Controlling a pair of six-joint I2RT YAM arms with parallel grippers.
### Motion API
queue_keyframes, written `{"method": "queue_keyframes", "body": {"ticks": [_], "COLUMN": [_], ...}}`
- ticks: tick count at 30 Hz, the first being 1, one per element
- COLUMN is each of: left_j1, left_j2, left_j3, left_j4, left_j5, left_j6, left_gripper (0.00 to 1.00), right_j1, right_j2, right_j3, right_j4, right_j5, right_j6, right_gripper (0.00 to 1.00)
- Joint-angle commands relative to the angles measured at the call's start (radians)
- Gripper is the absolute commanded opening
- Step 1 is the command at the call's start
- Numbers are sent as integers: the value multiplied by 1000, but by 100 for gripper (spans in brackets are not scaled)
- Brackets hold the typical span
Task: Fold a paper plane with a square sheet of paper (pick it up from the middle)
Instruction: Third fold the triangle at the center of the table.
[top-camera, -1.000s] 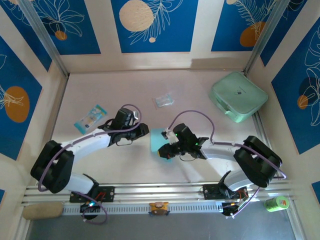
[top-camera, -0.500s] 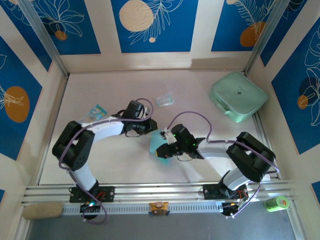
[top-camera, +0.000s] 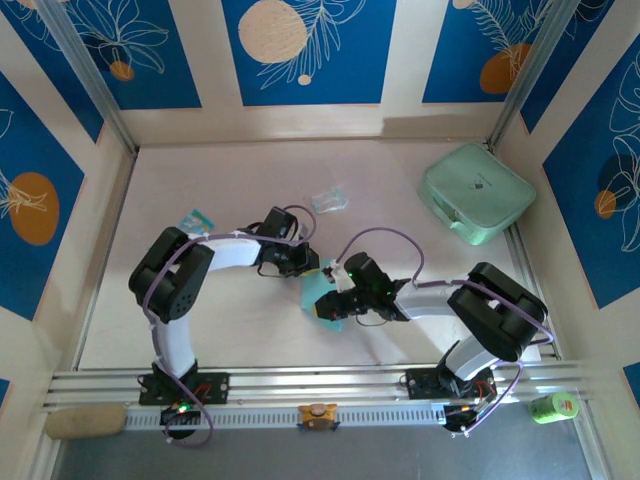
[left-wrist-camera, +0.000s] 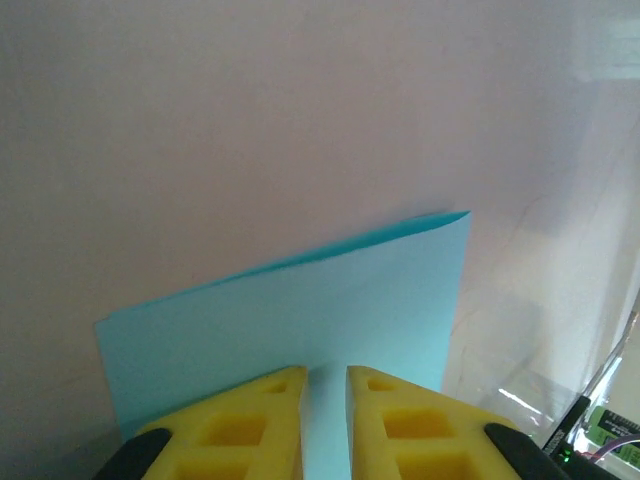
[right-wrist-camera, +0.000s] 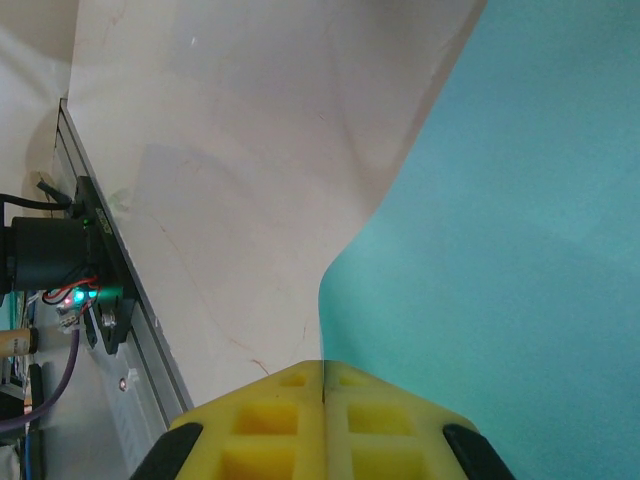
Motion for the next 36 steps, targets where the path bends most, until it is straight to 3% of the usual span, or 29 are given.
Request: {"method": "queue_keyframes", "body": {"ticks": [1,20,36], "left_j1": [-12,-27,-28], "left_j2": [26,23,16], "left_j3": [9,-22,-17], "left_j4": [-41,-8,-11], "left_j5": [6,-24,-30], "left_j6": [35,31,31], "left_gripper": [16,16,16], "right_j1": [7,-22,-66], "right_j2": [-3,-54,-49], "right_j3": [-13,28,90], "right_j4": [8,-174,-267], "right_j5": [-2,173,200], "right_j6": [5,-37,-103], "right_gripper": [3,3,4]}}
